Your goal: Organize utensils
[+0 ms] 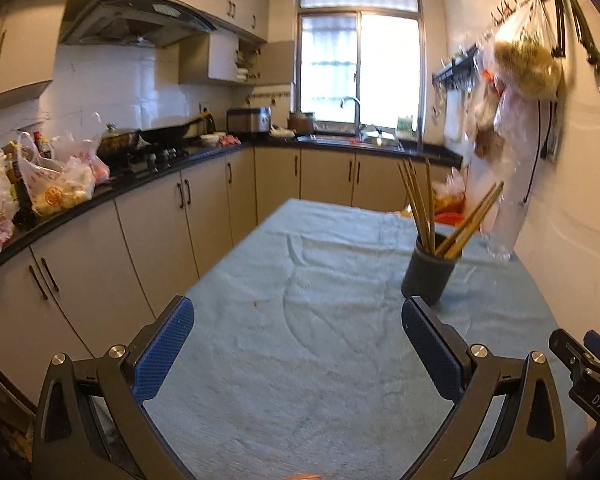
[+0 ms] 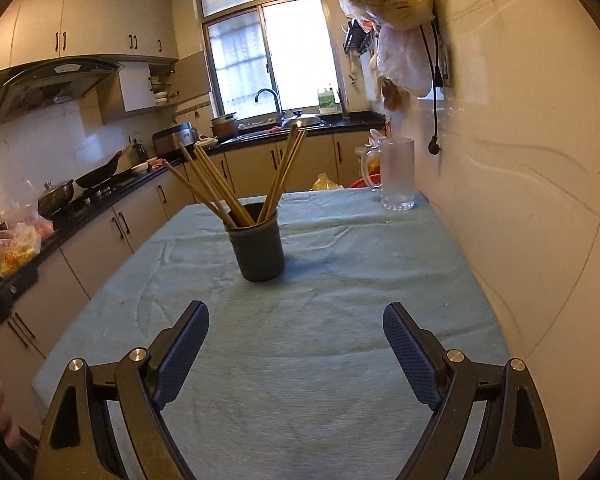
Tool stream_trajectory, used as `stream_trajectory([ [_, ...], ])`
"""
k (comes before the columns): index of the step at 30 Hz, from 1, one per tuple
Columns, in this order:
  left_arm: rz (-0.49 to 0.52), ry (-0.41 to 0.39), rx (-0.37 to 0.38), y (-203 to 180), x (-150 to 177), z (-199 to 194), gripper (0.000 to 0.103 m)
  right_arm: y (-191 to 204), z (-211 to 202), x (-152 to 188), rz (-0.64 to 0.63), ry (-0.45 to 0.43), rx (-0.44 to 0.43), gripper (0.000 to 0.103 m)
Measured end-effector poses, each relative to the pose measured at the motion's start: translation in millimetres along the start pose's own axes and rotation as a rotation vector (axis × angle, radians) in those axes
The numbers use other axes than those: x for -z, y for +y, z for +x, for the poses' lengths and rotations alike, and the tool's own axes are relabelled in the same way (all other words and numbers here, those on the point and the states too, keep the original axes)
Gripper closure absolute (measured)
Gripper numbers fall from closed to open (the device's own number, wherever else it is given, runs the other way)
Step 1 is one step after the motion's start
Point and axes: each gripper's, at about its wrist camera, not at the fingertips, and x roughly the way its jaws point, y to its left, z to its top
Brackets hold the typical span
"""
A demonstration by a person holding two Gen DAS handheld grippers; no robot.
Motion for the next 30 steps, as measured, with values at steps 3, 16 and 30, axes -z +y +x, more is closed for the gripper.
stream_trajectory([
  [3,0.027,0.032,0.004,-8,5,14,0.000,1,7,3,0.003,0.003,0.023,0.011],
  [16,0.116,0.218,0.051,-35,35,69,0.000,-22,41,15,0.089,0.066,0.107,0.011],
  [30,0.118,0.265,0.075,-35,39,83,0.000,-17,48,20,0.080,0.079,0.133,0.011],
])
